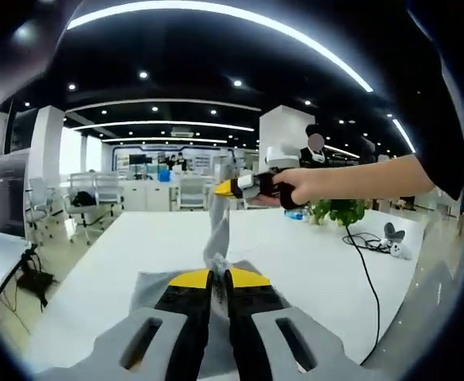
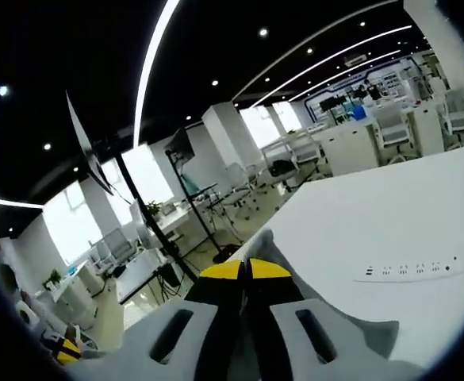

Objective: Fold the towel on the table until its edges align and the towel forms a compact rectangular stack.

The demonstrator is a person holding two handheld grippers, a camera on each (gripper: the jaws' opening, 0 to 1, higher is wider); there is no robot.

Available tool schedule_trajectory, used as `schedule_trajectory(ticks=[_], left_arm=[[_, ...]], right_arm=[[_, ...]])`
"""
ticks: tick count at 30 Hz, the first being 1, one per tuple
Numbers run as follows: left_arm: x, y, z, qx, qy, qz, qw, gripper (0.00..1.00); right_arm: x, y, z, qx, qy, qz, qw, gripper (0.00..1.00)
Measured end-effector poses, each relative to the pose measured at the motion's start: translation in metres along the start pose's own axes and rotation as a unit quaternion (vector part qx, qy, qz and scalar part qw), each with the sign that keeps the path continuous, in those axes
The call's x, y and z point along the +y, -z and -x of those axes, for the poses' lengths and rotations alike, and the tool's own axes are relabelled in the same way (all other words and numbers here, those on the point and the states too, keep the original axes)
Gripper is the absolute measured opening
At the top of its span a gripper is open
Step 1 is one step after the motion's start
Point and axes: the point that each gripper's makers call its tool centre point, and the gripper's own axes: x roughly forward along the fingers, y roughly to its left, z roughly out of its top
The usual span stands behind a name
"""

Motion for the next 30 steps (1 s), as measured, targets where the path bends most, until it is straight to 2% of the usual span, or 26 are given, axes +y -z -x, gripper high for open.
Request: schedule_trajectory(ticks=[4, 11, 20, 21, 23, 30], left_arm=[[0.008, 0.015, 0.004, 0.015, -0.016, 0.005, 0.9998, 0.07], [0.023, 0.039, 0.007, 0.034, -0.037, 0.017, 0.9986, 0.07], [0.043, 0.057, 0.007, 0.051, -0.066, 0.037, 0.9958, 0.07], [0.047, 0.06, 0.007, 0.052, -0.074, 0.037, 0.9952, 0.07], [0.06, 0.067, 0.01, 0.06, -0.109, 0.038, 0.9914, 0.07], [0.065, 0.089, 0.011, 0.082, -0.13, 0.04, 0.9874, 0.07]], right_arm=[[-0.001, 0.019, -0.019, 0.017, 0.01, 0.014, 0.9997, 0.0], [-0.002, 0.053, -0.049, 0.045, 0.014, 0.006, 0.9989, 0.0], [-0.004, 0.072, -0.083, 0.061, 0.026, 0.013, 0.9977, 0.0], [-0.004, 0.075, -0.088, 0.063, 0.027, 0.014, 0.9975, 0.0], [-0.005, 0.081, -0.094, 0.069, 0.034, 0.015, 0.9969, 0.0], [-0.003, 0.1, -0.112, 0.083, 0.037, 0.019, 0.9956, 0.0]])
